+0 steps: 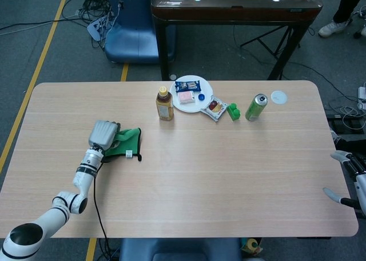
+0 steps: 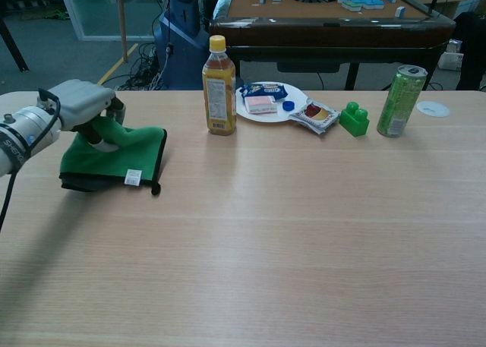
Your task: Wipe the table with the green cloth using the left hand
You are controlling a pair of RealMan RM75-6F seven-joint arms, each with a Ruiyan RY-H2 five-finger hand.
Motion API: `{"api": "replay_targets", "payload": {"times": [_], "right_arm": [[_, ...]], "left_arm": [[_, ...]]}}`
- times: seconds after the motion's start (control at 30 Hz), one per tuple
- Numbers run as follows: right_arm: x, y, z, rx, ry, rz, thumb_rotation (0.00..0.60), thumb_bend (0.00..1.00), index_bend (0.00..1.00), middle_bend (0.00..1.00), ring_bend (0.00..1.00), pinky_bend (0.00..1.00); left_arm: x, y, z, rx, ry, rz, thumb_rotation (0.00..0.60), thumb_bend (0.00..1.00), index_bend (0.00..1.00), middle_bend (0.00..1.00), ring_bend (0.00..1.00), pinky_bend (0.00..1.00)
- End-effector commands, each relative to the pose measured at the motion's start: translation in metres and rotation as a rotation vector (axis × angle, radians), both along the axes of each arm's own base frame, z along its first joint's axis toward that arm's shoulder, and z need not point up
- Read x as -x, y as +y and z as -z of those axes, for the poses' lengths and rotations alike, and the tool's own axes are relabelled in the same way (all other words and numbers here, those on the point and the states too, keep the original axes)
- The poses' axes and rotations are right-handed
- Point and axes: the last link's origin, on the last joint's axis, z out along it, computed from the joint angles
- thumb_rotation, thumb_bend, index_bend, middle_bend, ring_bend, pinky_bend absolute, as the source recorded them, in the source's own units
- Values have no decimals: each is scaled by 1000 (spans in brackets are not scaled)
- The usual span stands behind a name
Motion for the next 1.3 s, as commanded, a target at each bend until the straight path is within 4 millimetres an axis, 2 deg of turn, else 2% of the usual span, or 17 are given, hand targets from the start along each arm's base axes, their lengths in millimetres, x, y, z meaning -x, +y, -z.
{"api": "replay_targets", "payload": {"times": [0.03,0.23,0.57,0.67,0.73,0.8,0.83,0.87,0.93,1.0,1.1,1.3], "right_arm": [[0,0,0,-1,-1,0,600,164,236,250,191,195],[-1,0,1,-3,-3,-5,600,164,236,250,191,195],[1,4,-1,5,-2,4,600,164,236,250,191,195],[2,5,-2,5,-3,8,600,164,236,250,191,195],[2,5,-1,5,-4,7,600,164,236,250,191,195],[3,5,-1,5,-4,7,600,164,236,253,191,195],[3,5,-2,6,-4,7,600,164,236,254,191,195],[3,5,-2,5,-4,8,600,164,236,255,191,195],[4,5,-2,6,-4,10,600,164,236,255,191,195],[4,5,-2,5,-4,10,600,164,236,255,191,195],[4,3,-1,3,-4,7,600,164,236,255,191,195],[3,-1,1,-11,-2,2,600,164,236,255,191,195]], "left_arm": [[-8,3,-12,-62,-105,11,600,182,527,579,583,788],[-27,6,-22,-86,-220,69,600,182,523,579,580,785],[-43,26,-17,-93,-181,37,600,181,477,526,512,737],[-42,31,-13,-79,-166,2,600,182,384,426,414,693],[-40,34,-11,-63,-163,-30,600,181,260,307,304,621],[-39,34,-10,-55,-168,-45,600,166,64,91,142,490],[-39,33,-10,-56,-172,-46,600,152,8,20,66,410],[-38,32,-11,-57,-181,-44,600,146,0,4,36,370],[-37,30,-13,-60,-198,-39,600,138,0,0,1,301],[-34,27,-18,-64,-225,-45,600,138,0,0,0,280],[-28,20,-24,-65,-258,-56,600,138,0,0,0,263],[-15,-8,-41,-50,-287,-86,600,138,0,0,0,263]]}}
